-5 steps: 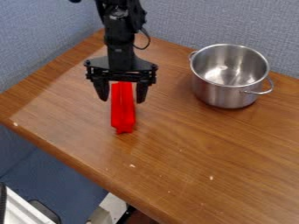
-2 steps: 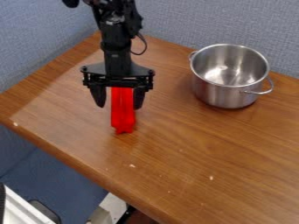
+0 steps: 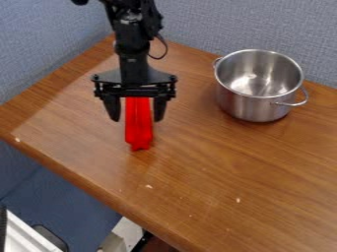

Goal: Put the red object in the metal pot

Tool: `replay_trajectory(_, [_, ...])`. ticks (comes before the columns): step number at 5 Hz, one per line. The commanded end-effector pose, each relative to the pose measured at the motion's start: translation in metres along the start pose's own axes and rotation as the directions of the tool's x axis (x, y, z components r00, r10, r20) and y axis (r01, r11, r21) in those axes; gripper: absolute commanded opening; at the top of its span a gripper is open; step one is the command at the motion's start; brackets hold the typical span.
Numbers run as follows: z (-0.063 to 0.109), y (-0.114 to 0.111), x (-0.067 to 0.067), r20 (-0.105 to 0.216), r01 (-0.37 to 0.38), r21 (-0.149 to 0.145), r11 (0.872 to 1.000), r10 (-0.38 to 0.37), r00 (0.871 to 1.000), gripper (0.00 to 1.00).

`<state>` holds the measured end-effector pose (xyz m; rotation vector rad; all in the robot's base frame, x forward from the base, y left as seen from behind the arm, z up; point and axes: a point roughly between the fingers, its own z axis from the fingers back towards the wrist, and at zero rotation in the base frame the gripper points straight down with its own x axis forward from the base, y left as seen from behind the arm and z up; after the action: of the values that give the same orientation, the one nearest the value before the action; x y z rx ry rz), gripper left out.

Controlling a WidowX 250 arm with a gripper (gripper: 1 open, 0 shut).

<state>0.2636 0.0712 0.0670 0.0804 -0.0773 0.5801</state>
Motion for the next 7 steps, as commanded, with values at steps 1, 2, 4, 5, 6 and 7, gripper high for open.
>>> replay_trajectory(1, [0.007,-0.004,0.002,0.037,-0.024,-0.022,0.999,0.024,0.999,1.0])
replay_trajectory(2, [0.0,-0.005,0.002,0.036,-0.041,-0.023,0.999,0.042,0.998,1.0])
replay_trajectory(4, [0.002,0.0,0.006,0.046,0.066,-0.056,0.996,-0.064,0.997,1.0])
replay_trajectory(5, [0.005,0.008,0.009,0.055,0.15,-0.068,0.986,-0.147,0.988,1.0])
replay_trajectory(6, [0.009,0.004,0.004,0.062,0.14,-0.074,0.987,-0.136,0.989,1.0])
replay_trajectory(7, [0.011,0.0,-0.001,0.065,0.126,-0.076,0.989,-0.121,0.99,1.0])
